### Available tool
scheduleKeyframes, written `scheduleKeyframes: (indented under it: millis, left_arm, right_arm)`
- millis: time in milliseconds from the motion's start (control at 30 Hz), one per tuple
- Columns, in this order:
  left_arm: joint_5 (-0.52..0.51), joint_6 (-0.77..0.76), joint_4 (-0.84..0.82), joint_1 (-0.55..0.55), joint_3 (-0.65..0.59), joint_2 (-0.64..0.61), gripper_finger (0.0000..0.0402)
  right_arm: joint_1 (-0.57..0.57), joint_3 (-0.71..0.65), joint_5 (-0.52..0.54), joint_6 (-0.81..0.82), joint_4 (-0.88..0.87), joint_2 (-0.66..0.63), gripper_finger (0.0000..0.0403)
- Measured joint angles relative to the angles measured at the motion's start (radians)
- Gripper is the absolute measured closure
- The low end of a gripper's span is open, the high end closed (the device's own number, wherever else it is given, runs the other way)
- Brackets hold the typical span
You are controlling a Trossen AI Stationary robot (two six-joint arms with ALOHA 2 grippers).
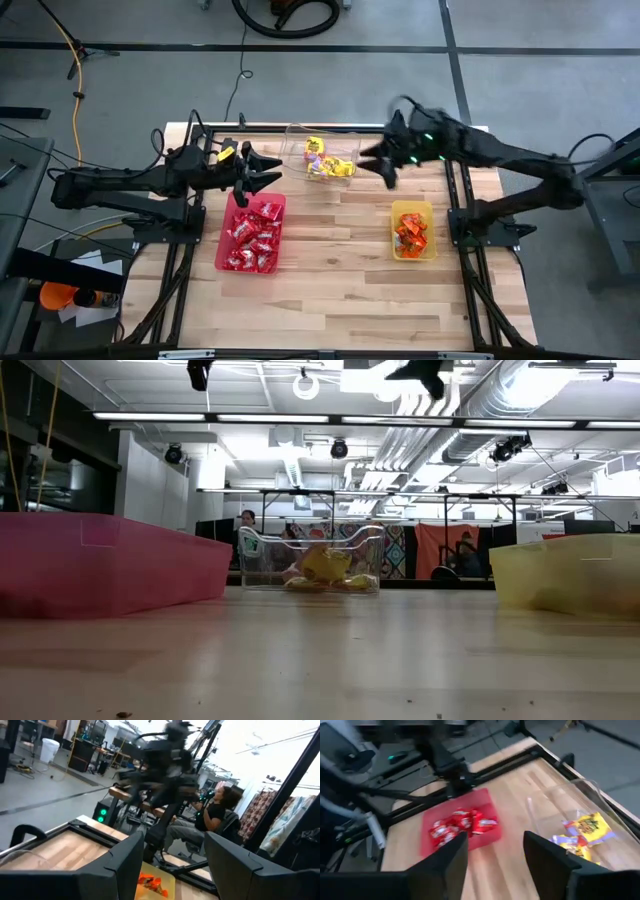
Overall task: Sort candy
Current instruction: Return to Home Position
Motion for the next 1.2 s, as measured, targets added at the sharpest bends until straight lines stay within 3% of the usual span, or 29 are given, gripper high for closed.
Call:
scheduleKeyframes:
  millis: [200,300,367,500,600,833,1200]
  left_arm:
    - [0.011,0.0,-0.07,0.001,0.0,-0.001,0.0204]
    - [0.011,-0.001,-0.101,-0.009,0.0,-0.001,0.0204]
    - [0.011,0.003,-0.104,-0.019,0.0,0.0,0.0204]
    - [0.023,0.029,-0.108,-0.04,-0.001,-0.015,0.0216]
    - [0.066,0.074,-0.117,-0.054,-0.001,-0.06,0.0247]
    - [0.083,0.127,-0.238,-0.099,-0.063,-0.235,0.0385]
    - [0.006,0.037,-0.1,-0.149,-0.391,-0.548,0.0401]
  right_arm:
    - [0.274,-0.093,0.221,0.042,0.016,-0.178,0.0303]
    - [0.409,-0.211,0.346,0.115,0.113,-0.247,0.0372]
    - [0.483,-0.304,0.415,0.164,0.231,-0.279,0.0393]
    - [0.563,-0.444,0.486,0.215,0.49,-0.302,0.0395]
    - [0.574,-0.466,0.49,0.175,0.599,-0.302,0.04]
    - [0.574,-0.399,0.416,-0.081,0.624,-0.301,0.0401]
    - [0.574,-0.375,0.41,-0.096,0.554,-0.3,0.0402]
